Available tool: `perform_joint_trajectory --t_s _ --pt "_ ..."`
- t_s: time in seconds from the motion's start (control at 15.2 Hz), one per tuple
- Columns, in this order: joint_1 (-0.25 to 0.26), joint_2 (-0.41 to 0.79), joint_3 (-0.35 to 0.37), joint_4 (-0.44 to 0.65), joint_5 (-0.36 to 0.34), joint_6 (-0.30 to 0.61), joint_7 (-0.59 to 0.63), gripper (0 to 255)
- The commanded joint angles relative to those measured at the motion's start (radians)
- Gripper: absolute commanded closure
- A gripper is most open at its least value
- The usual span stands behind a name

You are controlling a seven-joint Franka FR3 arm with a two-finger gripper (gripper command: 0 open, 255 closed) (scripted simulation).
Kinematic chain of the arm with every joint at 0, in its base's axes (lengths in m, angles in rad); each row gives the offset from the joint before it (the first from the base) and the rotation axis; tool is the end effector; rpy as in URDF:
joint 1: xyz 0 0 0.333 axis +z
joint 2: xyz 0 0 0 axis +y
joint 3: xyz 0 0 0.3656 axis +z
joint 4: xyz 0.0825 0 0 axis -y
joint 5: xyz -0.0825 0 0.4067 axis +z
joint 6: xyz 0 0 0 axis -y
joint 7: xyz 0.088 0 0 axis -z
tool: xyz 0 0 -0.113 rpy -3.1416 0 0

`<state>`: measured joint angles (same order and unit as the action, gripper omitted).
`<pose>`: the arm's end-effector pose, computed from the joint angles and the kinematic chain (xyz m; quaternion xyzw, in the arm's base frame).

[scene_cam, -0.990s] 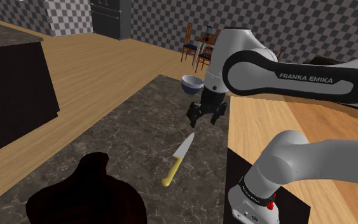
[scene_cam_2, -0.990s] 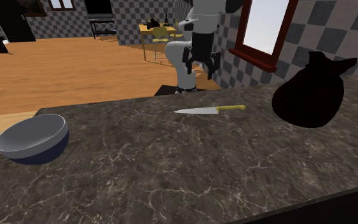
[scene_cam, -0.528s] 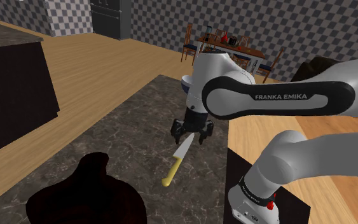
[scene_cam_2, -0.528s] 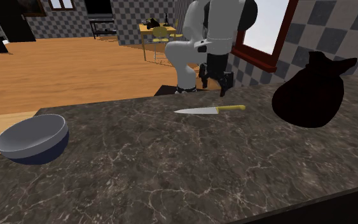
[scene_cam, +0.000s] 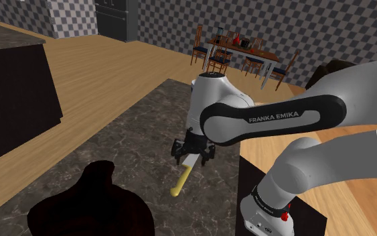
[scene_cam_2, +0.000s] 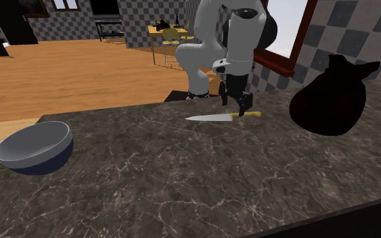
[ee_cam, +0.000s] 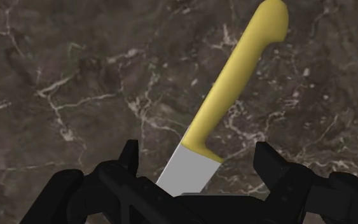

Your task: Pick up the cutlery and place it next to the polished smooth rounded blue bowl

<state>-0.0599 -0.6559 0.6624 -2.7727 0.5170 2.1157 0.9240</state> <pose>0.2717 0.1965 0.3751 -0.9325 0.3595 0.0339 0.0007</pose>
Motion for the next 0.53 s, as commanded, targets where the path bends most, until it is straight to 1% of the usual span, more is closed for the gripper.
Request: perform_joint_trajectory --t_s 0.0,0.46 --pt "-0.002 0.024 0.017 -0.015 0.01 0.04 0.0 0" --pt "-0.002 0.03 0.021 -0.019 0.013 0.05 -0.001 0"
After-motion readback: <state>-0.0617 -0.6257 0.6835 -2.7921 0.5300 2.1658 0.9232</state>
